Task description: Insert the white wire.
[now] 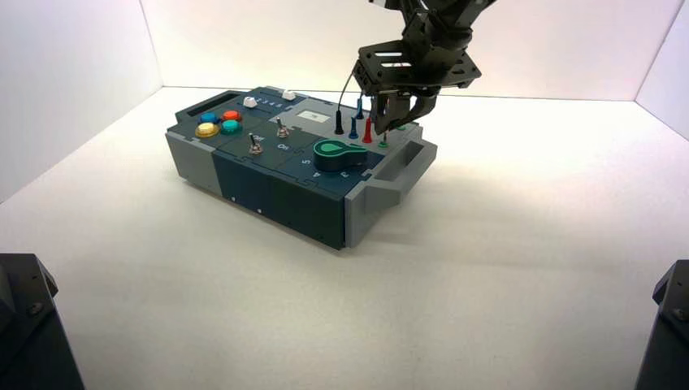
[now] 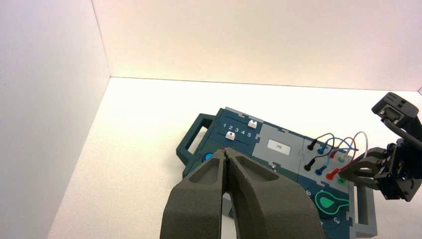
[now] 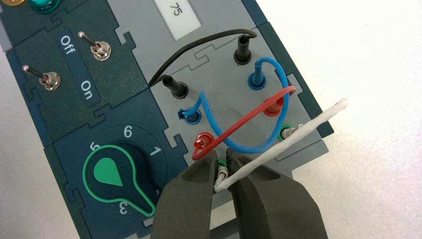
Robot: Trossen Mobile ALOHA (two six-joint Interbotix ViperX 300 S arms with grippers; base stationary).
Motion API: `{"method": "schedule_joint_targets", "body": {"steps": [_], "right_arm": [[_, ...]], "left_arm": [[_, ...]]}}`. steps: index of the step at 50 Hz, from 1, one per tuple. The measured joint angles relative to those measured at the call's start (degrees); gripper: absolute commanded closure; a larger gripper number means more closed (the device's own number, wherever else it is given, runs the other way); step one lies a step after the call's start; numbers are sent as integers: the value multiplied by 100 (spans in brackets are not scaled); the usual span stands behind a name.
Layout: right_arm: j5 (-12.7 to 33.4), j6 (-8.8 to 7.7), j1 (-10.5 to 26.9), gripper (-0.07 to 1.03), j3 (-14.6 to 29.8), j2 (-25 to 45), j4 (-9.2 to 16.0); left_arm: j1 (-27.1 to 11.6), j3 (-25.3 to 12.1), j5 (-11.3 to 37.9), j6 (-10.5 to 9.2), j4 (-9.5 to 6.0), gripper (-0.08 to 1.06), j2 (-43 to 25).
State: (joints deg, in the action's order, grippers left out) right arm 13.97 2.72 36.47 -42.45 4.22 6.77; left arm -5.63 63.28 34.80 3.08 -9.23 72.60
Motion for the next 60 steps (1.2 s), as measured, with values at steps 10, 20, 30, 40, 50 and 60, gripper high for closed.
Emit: {"method": "schedule_joint_targets", "body": {"steps": [10,20,30,40,50,60], "right_arm": [[0,0,0,99,26,35,0],[0,0,0,99,35,35,0],[18,0,-9,99,53,53,-9],[70,-9,-9,99,123,114,0],[105,-9,-9,99,149,149,0],[132,0,0,99,158,167,-9]], "left_arm": [[0,0,0,-9,0,101,0],[0,0,0,0,-9,101,0],[0,0,-9,0,0,101,0],[0,0,-9,-9,0,101,0],[9,0,-9,0,0,101,0],[26,0,-9,-9,-9,101,0]]}}
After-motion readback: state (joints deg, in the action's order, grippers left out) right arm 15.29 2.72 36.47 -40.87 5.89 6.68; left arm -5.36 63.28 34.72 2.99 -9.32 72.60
